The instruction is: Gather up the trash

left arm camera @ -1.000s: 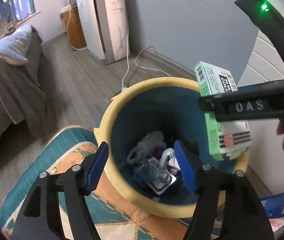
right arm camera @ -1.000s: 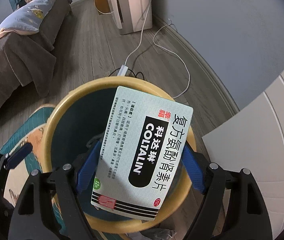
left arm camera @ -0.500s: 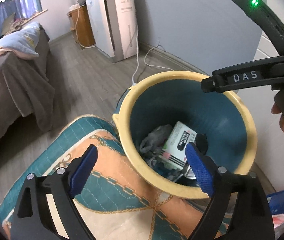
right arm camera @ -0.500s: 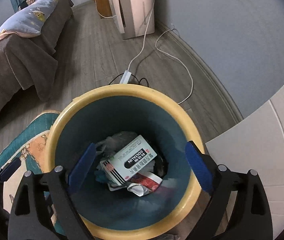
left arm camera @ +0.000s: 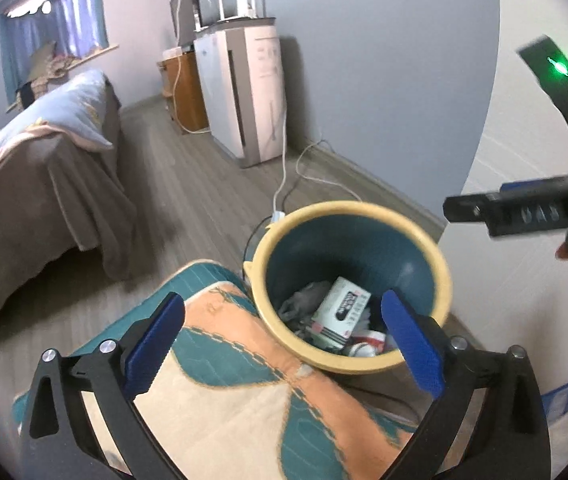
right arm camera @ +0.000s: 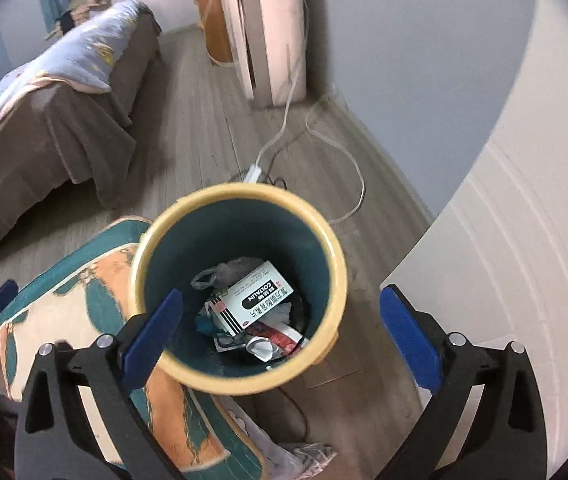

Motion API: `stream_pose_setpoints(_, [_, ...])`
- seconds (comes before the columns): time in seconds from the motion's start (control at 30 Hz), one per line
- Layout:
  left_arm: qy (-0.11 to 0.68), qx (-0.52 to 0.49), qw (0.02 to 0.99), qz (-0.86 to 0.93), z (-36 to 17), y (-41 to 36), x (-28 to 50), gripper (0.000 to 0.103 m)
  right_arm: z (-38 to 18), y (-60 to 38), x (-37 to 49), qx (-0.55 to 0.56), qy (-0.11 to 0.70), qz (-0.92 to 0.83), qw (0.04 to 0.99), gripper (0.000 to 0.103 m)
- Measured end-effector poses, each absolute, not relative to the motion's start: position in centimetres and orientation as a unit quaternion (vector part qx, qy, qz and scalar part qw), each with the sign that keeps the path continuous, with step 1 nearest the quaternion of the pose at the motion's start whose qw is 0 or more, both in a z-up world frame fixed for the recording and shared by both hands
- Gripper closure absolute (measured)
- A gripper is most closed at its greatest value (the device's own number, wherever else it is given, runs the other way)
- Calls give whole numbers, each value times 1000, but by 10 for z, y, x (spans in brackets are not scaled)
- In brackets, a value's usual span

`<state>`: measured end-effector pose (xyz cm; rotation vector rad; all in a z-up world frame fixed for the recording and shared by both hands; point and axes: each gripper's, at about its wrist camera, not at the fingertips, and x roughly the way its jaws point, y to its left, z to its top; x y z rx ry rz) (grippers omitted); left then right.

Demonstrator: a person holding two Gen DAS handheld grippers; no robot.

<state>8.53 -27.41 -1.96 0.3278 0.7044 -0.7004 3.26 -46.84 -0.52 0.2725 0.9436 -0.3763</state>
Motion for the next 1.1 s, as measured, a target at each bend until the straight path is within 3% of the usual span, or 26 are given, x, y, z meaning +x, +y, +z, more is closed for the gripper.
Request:
stream_pose_setpoints(0.3, [345,141,871,-319,23,-250,53,5,28,-436,-27,100,424,-136,890,6])
stream_pose_setpoints(1.1, [328,150,880,-309,27,-238,44,5,37,-439,-50,114,395,-191,892,6])
